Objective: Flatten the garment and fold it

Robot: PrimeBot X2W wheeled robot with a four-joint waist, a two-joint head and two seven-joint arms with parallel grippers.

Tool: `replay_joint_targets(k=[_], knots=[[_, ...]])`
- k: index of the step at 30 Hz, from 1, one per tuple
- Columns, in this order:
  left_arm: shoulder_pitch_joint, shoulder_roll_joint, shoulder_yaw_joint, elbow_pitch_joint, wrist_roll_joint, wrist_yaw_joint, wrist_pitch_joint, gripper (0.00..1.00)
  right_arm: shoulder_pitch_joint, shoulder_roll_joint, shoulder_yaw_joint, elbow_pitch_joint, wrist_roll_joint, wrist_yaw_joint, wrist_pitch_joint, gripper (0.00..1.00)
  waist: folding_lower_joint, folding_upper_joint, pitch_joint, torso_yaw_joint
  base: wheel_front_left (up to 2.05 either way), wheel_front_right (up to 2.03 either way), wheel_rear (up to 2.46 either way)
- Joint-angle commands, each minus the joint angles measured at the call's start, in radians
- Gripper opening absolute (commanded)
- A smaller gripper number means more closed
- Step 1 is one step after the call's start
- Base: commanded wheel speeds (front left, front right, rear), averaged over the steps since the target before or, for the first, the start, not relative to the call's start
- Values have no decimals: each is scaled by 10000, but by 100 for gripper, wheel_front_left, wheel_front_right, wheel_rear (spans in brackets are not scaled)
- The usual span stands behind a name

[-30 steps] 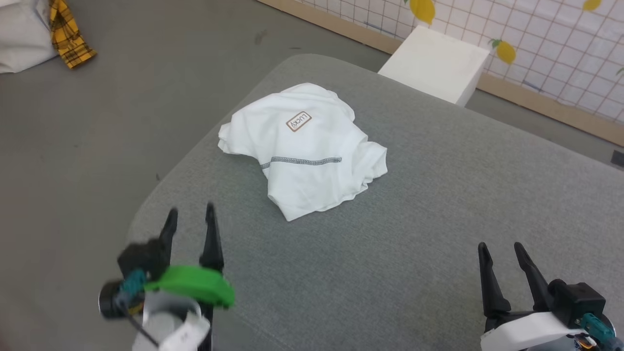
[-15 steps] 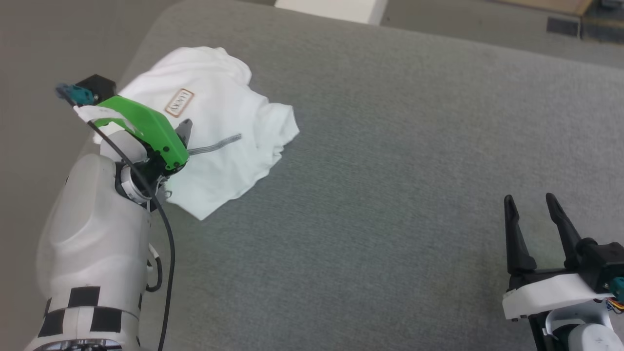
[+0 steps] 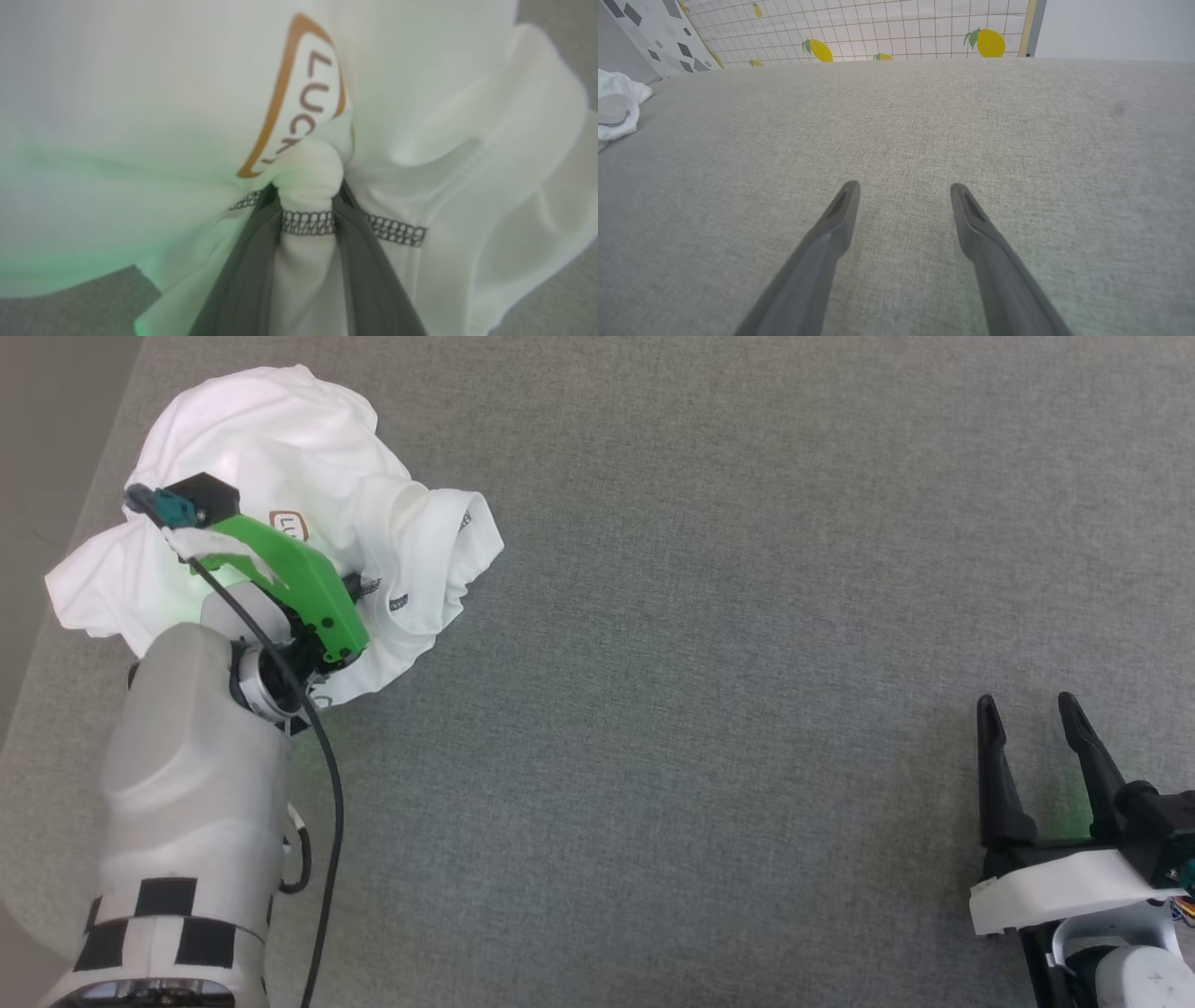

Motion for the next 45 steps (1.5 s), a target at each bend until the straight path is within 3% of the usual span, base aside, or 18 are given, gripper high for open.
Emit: replay_joint_targets(k=[1, 6, 10, 20, 25, 34, 45], knots=[[475, -450, -127, 279, 25, -63, -287, 0, -87, -3, 6, 75, 46, -15, -38, 100, 0, 93, -328, 300, 0, 0, 0], [86, -186, -37, -276, 330, -70, -2146, 0, 49, -3, 103, 426, 211, -15, -163, 100, 0, 93, -1031, 753, 0, 0, 0], [-415, 165, -104, -726, 563, -298, -2963, 0, 112, -3, 241, 775, 461, -15, -318, 100, 0, 93, -1665, 912, 0, 0, 0], [-2399, 823, -535, -1699, 984, -750, -3015, 0, 391, -3, 572, 1968, 1179, -15, -849, 100, 0, 93, -3295, 408, 0, 0, 0], [-3232, 531, -1000, -2177, 888, -1167, -2870, 0, 520, -3, 571, 2406, 1359, -15, -997, 100, 0, 93, -3973, -175, 0, 0, 0], [-3525, -725, -1958, -2914, -379, -1544, -2521, 0, 661, -3, 447, 2955, 1383, -15, -1095, 100, 0, 93, -4620, -1488, 0, 0, 0], [-1044, -1253, -4193, -3211, -2157, -1580, -2620, 0, 781, -3, -37, 3106, 1121, -15, -1115, 100, 0, 93, -4509, -2712, 0, 0, 0]])
